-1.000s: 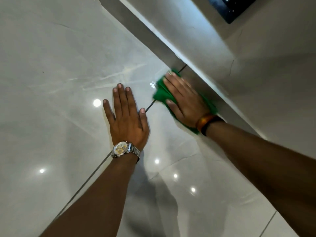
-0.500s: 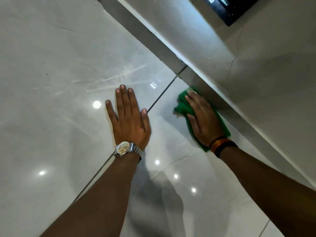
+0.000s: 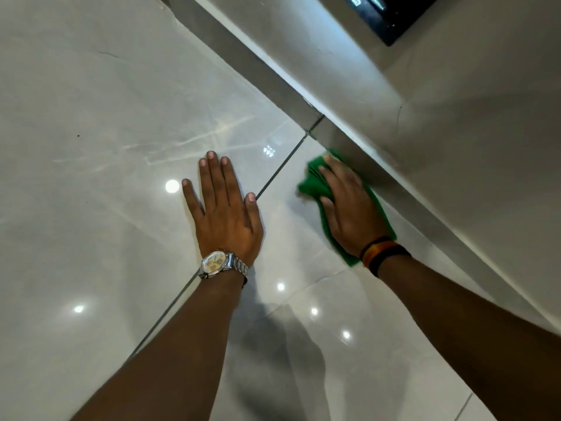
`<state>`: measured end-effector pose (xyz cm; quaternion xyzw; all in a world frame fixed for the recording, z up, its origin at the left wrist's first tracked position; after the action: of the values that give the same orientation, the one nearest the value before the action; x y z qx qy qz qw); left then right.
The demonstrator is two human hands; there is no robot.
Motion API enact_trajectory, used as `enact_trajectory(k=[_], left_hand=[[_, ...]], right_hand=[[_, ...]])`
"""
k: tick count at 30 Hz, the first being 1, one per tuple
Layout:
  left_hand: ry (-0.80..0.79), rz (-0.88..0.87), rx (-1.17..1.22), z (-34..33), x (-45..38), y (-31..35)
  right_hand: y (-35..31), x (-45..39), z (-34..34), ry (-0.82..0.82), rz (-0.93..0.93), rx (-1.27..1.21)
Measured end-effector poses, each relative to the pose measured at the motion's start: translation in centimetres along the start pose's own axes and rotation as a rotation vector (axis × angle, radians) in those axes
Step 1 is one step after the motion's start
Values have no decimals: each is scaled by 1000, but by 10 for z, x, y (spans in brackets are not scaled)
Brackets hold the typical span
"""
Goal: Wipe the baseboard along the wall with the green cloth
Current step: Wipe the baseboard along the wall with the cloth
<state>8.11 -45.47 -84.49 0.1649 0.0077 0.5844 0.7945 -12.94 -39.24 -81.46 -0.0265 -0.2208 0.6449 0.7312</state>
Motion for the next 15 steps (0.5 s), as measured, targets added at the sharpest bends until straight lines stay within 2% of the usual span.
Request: enact_trajectory(k=[3, 7, 10, 15], left_hand=[[7, 7, -8, 0, 1, -1], [14, 3, -25, -3, 1, -1], [1, -5, -21, -1, 0, -2], [5, 1, -6, 2, 0, 0]], right_hand=[[13, 27, -2, -8, -55, -2], [-16, -30, 0, 11, 76, -7], [-27, -51, 0, 24, 85, -17], [31, 25, -3, -91, 124, 48]])
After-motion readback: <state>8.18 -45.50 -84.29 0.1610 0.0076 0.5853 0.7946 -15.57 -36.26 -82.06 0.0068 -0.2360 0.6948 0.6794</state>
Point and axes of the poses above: each hand's wrist, its own x-axis away from the middle knuckle, its own z-axis out of the back of the hand, y = z × x, the point moved 7 cm from there along -x, towards the middle knuckle, and after that the axes turned 7 degrees about -y, right-handed, at the moved point
